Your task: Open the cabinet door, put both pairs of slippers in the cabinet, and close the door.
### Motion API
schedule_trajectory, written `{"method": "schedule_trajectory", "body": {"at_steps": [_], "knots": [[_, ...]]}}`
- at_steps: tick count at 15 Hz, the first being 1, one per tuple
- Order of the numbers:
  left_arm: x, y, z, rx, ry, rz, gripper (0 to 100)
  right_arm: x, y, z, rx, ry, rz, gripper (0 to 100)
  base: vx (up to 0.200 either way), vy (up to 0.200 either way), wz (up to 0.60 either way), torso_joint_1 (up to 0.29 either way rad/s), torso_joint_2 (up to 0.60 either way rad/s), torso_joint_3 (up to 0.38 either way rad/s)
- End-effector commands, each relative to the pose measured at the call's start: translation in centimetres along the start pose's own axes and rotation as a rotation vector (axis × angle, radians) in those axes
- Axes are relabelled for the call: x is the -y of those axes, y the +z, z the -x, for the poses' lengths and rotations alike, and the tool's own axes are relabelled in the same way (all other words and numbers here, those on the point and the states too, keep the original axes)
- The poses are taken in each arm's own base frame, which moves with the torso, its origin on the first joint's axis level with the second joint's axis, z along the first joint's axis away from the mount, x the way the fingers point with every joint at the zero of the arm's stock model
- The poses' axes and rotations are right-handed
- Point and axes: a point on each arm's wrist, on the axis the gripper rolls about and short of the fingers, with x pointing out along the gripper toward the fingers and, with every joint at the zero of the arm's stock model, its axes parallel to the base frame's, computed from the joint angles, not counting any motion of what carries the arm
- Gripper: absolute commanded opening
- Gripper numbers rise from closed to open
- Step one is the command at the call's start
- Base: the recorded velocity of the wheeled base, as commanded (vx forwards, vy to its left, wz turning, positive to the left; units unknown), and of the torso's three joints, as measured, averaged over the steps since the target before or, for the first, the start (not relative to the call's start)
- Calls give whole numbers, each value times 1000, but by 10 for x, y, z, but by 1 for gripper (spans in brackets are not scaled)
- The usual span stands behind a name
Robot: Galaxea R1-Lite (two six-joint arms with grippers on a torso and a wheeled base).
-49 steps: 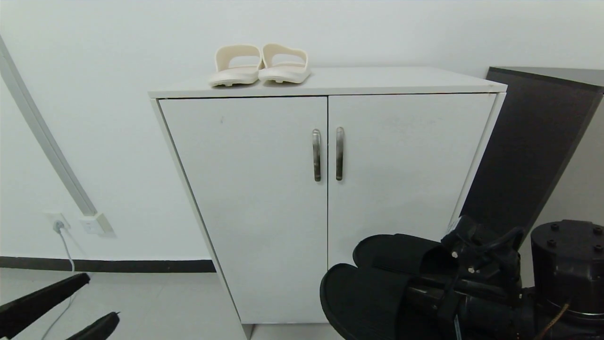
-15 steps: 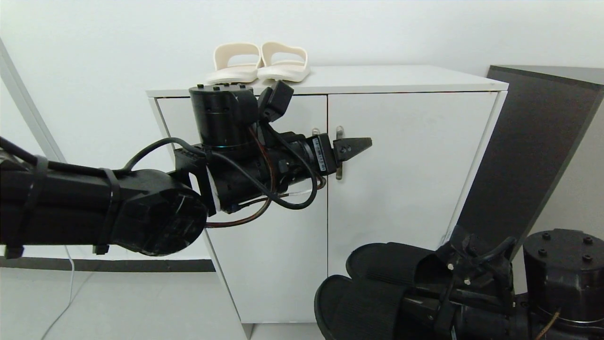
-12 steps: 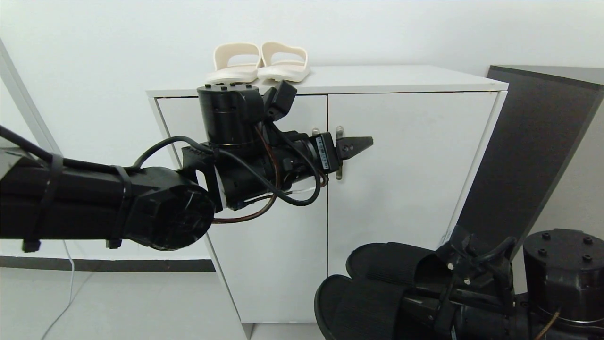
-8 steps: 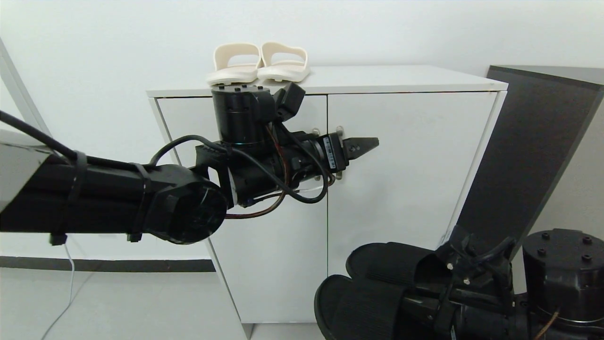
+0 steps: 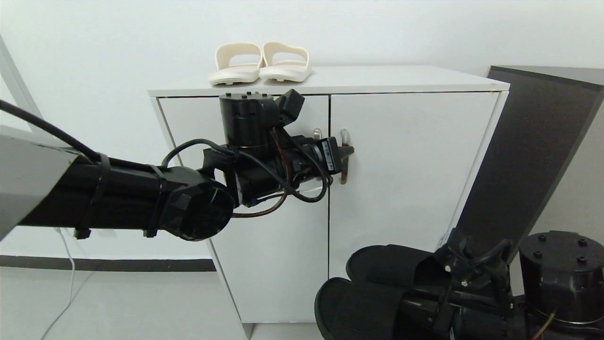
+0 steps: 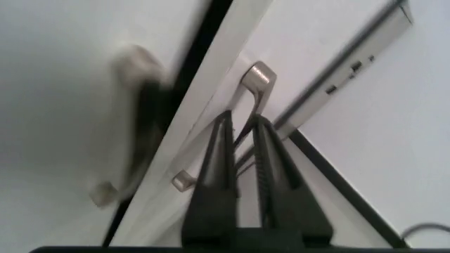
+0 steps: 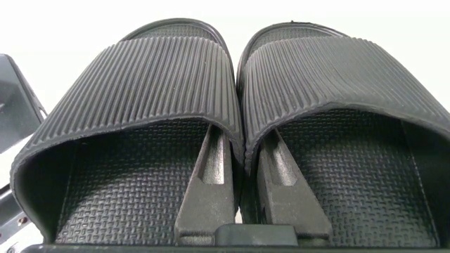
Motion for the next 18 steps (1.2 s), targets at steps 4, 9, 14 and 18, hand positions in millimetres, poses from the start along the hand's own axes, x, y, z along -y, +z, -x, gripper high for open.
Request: {"method": "schedule_trajectory", "body": {"at_steps": [4,9,14,18], "knots": [[13,0,21,-10,-24,2,0,-2,-5,4,-14,53,1,0,0,0,0,0,0,0],[37,-8,50,-39,-70,-2,0,-6,-17,18,-10,170,88,0,0,0,0,0,0,0],[49,-13,90,15,-120,-11,0,-6,-19,19,-16,171,110,0,0,0,0,0,0,0],[31,-8,77,31,-68,26,0,-8,-19,19,-13,181,119,0,0,0,0,0,0,0]]}}
